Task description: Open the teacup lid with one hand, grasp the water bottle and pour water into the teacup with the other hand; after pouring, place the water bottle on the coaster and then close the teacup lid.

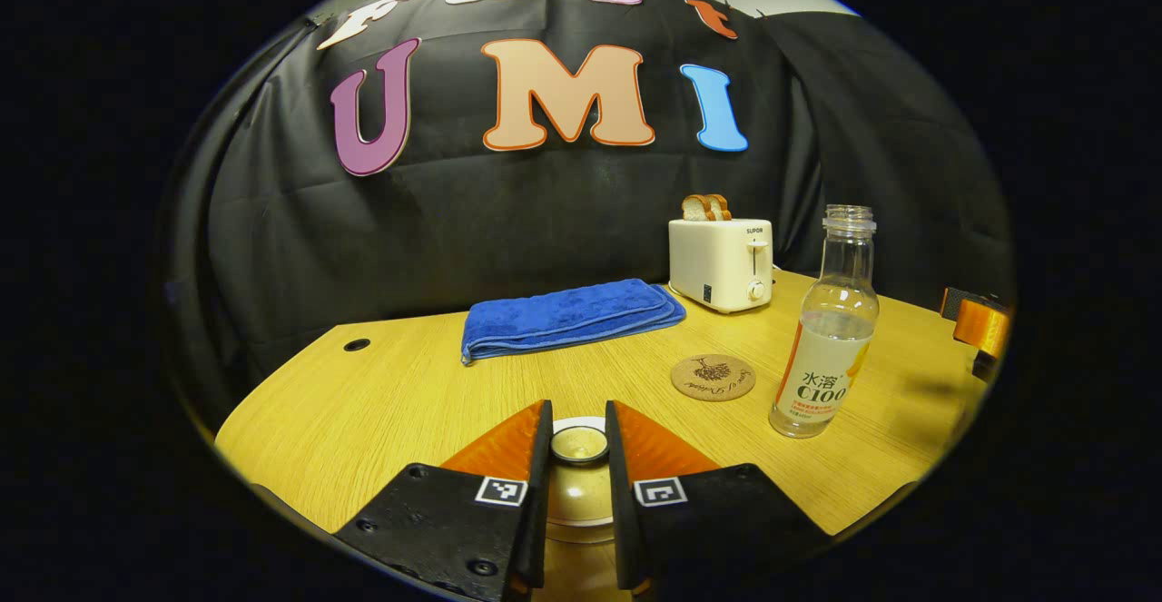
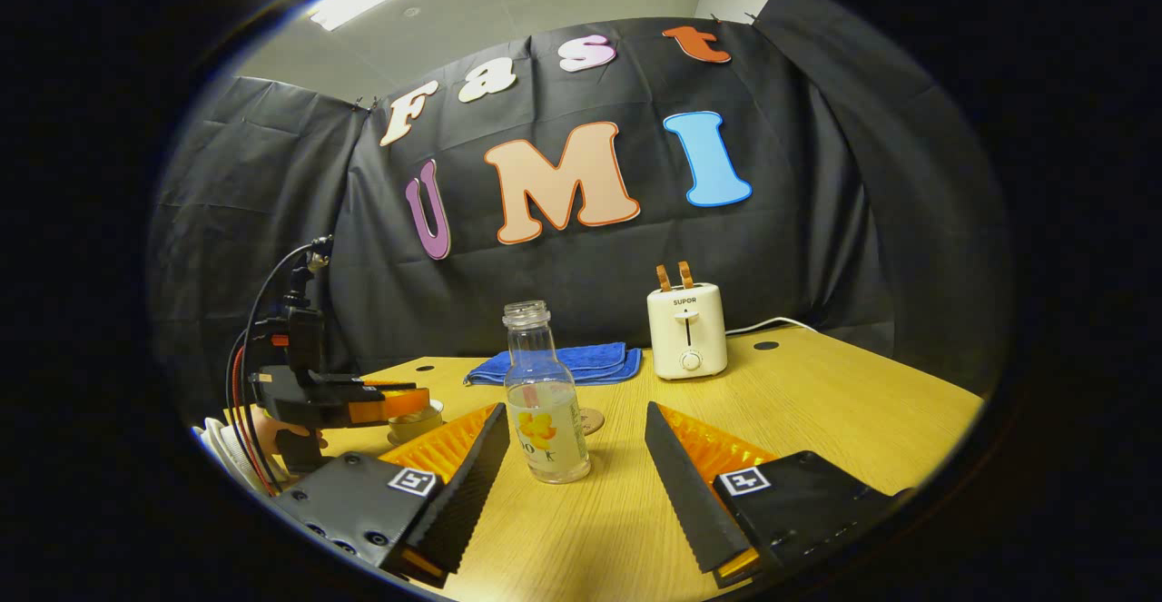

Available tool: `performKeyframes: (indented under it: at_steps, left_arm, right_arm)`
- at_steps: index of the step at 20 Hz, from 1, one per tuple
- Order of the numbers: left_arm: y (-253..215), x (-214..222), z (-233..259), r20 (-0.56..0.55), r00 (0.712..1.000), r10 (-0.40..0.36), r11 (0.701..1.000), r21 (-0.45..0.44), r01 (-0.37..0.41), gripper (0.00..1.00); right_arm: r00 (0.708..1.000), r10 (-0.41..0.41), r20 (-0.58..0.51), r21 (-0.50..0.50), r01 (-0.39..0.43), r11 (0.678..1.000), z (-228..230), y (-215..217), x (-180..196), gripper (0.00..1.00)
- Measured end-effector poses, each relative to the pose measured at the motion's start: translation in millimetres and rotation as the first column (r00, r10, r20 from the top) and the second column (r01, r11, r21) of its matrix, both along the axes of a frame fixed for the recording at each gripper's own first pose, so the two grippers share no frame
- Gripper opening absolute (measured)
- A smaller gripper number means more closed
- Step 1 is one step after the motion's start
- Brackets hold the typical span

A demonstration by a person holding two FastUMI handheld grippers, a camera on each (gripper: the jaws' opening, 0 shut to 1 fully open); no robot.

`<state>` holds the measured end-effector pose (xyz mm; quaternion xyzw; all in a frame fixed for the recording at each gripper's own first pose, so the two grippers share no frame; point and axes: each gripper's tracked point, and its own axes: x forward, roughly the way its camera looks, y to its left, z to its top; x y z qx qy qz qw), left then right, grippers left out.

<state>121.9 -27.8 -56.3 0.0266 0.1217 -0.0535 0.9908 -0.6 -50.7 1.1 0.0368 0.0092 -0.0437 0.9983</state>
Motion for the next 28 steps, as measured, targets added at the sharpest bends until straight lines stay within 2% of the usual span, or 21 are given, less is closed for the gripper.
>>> performKeyframes:
  at_steps: [9, 14, 21, 28]
  left_arm:
    - [6.1, -4.7, 23.2, 0.056, 0.998, 0.023, 0.998, -0.061, -0.020, 0.27]
    - [25.6, -22.0, 36.4, 0.086, 0.994, 0.060, 0.997, -0.051, -0.056, 0.27]
    - [63.8, -59.6, 40.5, 0.106, 0.984, 0.140, 0.990, -0.041, -0.136, 0.27]
    - [91.6, -85.2, 22.2, 0.080, 0.977, 0.197, 0.979, -0.062, -0.192, 0.27]
  right_arm:
    - [0.999, 0.011, -0.030, -0.010, -0.012, 1.000, -11.1, 5.3, 2.9, 0.94]
    - [0.997, 0.027, -0.068, -0.016, -0.029, 0.999, -19.3, 10.3, 9.2, 0.94]
    - [0.986, 0.075, -0.152, -0.065, -0.085, 0.994, -27.1, 30.4, 42.1, 0.96]
    - [0.965, 0.062, -0.256, -0.116, -0.094, 0.989, -45.5, 32.8, 77.9, 0.96]
